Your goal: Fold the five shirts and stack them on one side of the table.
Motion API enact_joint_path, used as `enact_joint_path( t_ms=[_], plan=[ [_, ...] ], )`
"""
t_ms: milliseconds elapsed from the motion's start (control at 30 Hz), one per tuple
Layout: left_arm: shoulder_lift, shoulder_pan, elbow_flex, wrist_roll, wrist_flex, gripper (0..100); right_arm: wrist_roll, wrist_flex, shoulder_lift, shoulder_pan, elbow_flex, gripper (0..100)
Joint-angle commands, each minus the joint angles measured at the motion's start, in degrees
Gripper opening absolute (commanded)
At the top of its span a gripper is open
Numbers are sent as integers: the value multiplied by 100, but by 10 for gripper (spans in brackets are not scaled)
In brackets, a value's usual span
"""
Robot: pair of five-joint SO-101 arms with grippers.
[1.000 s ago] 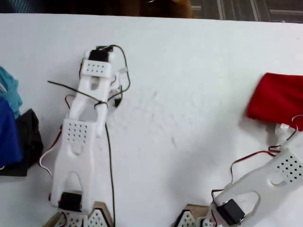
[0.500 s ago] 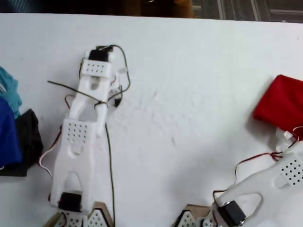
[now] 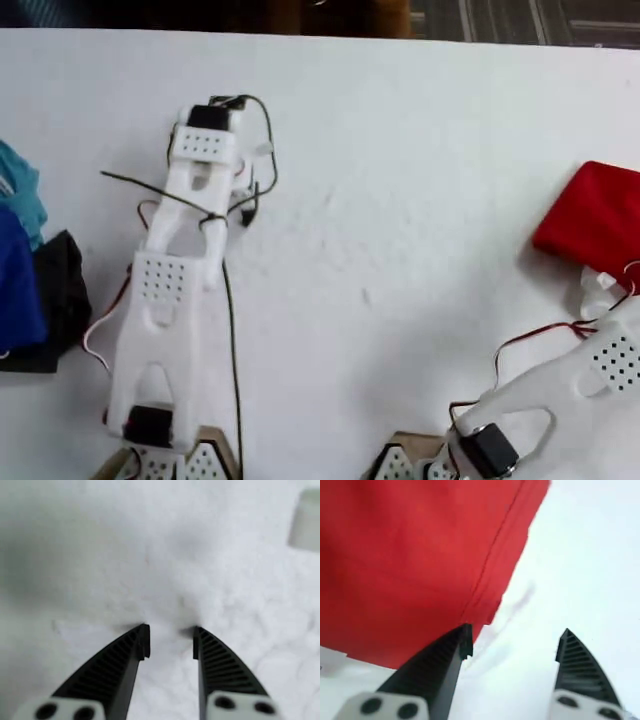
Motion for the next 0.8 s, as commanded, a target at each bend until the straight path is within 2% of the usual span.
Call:
enact_joint_path(
  t_ms=[0, 167, 433, 600, 767],
  plan=[
    [-589, -18, 92, -246, 70, 195, 35, 127, -646, -101, -413, 265],
    [-1873, -484, 708, -677, 70, 195, -149, 136, -1051, -233, -413, 265],
    [-3622, -1890, 2607, -1486, 70, 195, -1653, 154, -1763, -866, -413, 265],
    [-4352, -3042, 3670, -2277, 62, 195, -1688, 154, -2255, -1622, -413, 265],
    [-4888, -4220, 4154, -2901, 44, 195, -1705, 136, -2853, -2378, -413, 238]
  ],
)
